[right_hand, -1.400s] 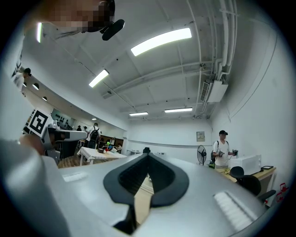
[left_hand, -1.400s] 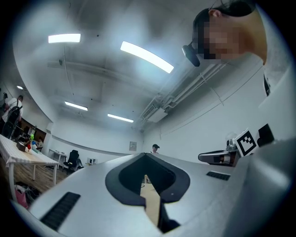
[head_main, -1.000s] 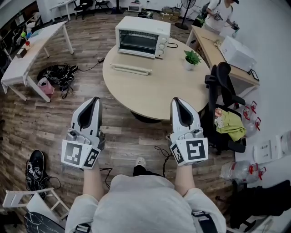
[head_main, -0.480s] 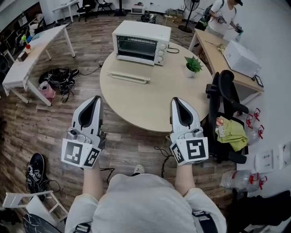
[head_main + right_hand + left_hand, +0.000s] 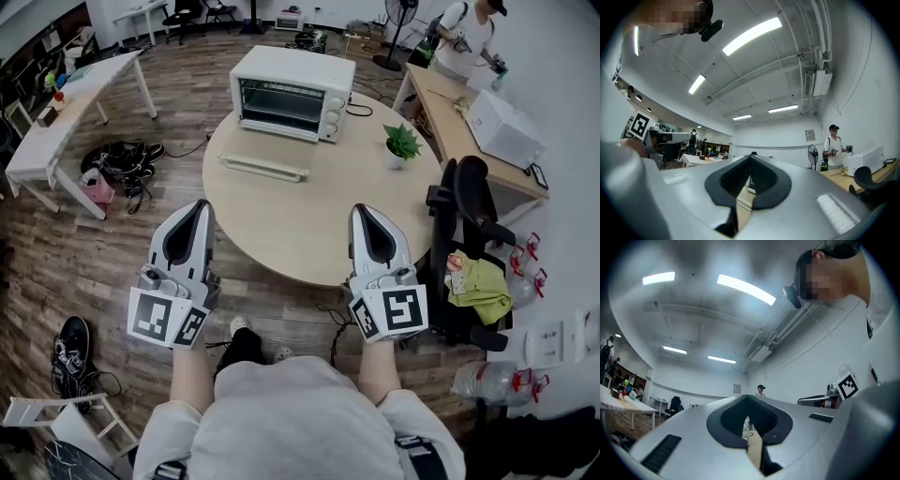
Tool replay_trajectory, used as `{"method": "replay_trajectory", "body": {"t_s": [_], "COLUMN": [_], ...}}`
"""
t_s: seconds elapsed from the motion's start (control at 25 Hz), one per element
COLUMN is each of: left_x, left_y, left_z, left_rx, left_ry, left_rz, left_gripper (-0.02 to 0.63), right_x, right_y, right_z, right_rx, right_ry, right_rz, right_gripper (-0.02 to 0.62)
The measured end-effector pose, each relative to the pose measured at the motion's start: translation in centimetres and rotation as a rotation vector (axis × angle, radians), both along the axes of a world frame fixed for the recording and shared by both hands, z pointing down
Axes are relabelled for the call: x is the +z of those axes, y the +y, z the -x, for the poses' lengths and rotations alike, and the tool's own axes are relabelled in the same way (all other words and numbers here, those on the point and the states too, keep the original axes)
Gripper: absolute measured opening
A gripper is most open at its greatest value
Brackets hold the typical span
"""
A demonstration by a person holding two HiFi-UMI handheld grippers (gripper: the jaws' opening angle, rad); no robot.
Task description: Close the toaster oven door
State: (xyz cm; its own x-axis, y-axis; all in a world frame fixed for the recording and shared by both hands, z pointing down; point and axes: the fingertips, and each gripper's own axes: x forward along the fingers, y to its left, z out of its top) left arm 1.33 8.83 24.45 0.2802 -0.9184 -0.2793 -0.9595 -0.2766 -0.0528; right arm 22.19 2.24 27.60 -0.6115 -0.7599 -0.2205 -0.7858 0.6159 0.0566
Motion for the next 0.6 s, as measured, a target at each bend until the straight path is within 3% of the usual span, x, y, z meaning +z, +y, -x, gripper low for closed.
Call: {"method": "replay_trajectory", "body": {"t_s": [0.36, 0.6], "left_x": [0.2, -0.1], "left_y": [-4.2, -7.6], "left_z": [2.0, 5.2], "left_rx": [0.034, 0.051], "left_ry": [-0.006, 0.000], "left_rz": [0.011, 0.015], "left_gripper": [0.006, 0.006], "right_x": [0.0, -0.6], "right_y": [-3.8, -6.8], "right_z": [2.3, 5.5], "right_rx": [0.014, 0.030], "right_ry": [-0.002, 0.003], "right_rz": [0.007, 0.005], "right_gripper": [0.012, 0.011]}}
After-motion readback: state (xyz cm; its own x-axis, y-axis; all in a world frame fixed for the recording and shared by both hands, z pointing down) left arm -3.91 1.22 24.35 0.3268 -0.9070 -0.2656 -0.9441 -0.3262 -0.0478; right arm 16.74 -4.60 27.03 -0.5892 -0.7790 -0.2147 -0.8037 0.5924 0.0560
